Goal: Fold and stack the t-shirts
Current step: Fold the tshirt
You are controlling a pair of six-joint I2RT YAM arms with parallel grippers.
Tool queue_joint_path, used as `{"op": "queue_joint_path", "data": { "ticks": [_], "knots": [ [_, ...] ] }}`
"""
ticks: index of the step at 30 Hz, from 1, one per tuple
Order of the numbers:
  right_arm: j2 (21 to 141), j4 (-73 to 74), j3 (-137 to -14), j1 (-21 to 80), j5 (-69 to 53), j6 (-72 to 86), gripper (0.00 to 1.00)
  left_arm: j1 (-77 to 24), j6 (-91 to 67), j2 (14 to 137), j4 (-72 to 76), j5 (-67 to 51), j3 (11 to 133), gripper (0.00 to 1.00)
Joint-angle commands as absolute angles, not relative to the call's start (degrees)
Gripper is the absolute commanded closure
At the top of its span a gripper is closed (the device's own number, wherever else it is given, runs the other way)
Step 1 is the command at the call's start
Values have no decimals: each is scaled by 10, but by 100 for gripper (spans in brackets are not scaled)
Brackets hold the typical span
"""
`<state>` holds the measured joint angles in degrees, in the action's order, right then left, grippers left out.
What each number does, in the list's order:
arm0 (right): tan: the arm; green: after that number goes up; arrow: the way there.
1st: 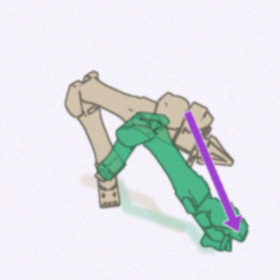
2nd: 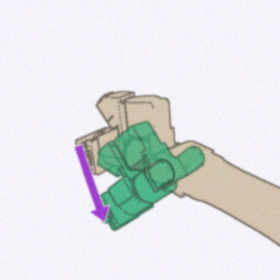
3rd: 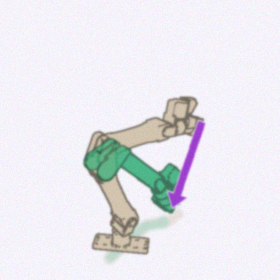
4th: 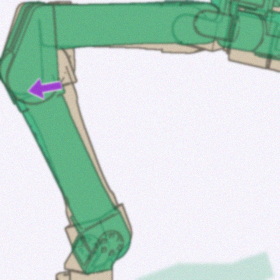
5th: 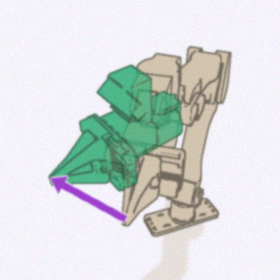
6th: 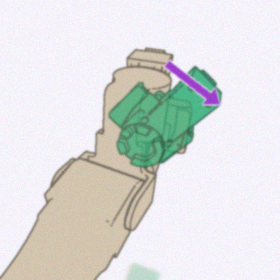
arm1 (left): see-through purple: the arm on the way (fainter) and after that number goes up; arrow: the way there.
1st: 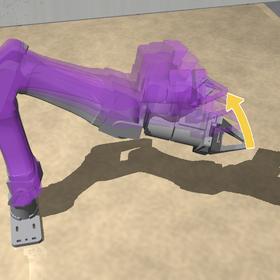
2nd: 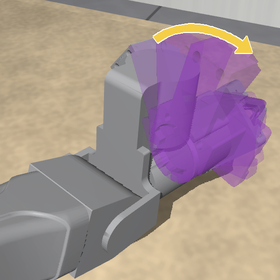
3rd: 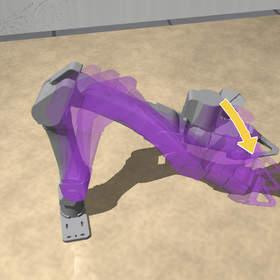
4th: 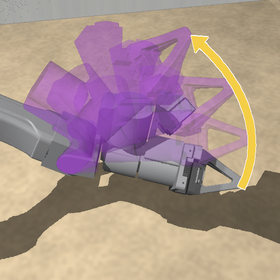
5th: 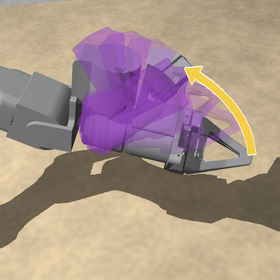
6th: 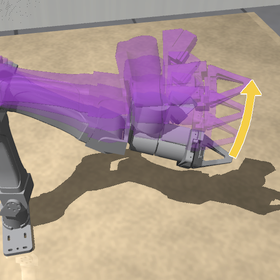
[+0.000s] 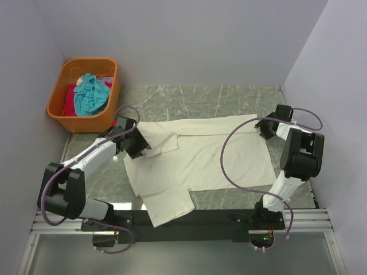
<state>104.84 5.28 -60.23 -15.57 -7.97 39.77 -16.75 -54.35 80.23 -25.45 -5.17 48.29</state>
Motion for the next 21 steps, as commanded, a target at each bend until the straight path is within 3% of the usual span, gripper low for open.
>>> {"op": "queue_joint_path", "data": {
  "ticks": [1,3,6,13,21],
  "knots": [
    [982,62,-616,-138,-60,367,43,-165,-541,757,-236,-34,487,40],
    [961,64,-607,-116,-65,359,40,-152,-531,752,-239,-15,495,30],
    [922,53,-589,-71,-82,354,41,-124,-501,766,-229,-11,511,27],
    [935,2,-602,73,-220,349,51,-98,-438,861,-186,23,603,30],
    [1048,-50,-659,192,-293,365,53,-84,-376,989,-170,73,707,39]
  ]
}}
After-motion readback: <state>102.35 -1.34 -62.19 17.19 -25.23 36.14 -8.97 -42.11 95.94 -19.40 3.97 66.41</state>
